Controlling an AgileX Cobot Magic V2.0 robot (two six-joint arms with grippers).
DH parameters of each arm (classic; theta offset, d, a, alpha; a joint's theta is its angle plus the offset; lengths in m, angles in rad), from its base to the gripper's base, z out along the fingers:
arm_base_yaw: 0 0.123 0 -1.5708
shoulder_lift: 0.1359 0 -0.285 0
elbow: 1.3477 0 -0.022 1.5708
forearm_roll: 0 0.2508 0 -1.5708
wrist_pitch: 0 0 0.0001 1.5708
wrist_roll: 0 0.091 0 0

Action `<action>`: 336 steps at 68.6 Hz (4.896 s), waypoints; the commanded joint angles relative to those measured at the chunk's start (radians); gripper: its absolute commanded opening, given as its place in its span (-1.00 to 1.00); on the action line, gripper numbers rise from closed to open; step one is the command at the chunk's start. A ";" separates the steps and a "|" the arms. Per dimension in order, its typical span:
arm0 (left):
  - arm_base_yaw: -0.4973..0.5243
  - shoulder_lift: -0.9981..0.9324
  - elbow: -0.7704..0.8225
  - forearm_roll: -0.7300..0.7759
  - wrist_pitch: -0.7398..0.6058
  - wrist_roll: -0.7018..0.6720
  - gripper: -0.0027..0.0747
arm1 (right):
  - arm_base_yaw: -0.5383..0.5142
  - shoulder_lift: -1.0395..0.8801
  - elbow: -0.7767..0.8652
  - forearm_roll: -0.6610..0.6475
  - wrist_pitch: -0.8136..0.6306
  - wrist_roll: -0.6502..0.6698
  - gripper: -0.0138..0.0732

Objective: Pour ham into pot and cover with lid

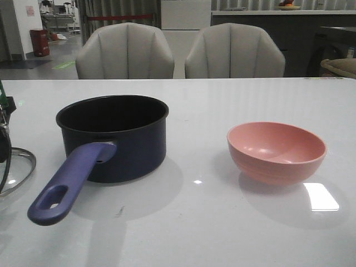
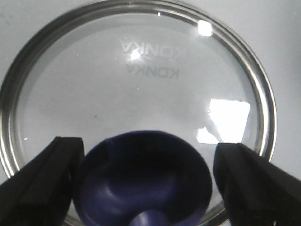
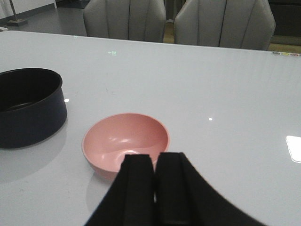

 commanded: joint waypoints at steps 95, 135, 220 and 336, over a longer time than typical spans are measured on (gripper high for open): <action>-0.344 -0.035 -0.564 -0.013 0.296 0.063 -0.40 | 0.002 0.009 -0.028 -0.004 -0.077 -0.012 -0.35; -0.440 0.079 -0.665 -0.014 0.338 0.071 -0.39 | 0.002 0.009 -0.028 -0.004 -0.077 -0.012 -0.35; -0.438 0.044 -0.672 0.060 0.317 0.079 0.57 | 0.002 0.009 -0.028 -0.004 -0.077 -0.012 -0.35; -0.428 -1.733 0.922 0.037 -0.699 0.079 -0.29 | 0.002 0.009 -0.028 -0.004 -0.077 -0.012 -0.35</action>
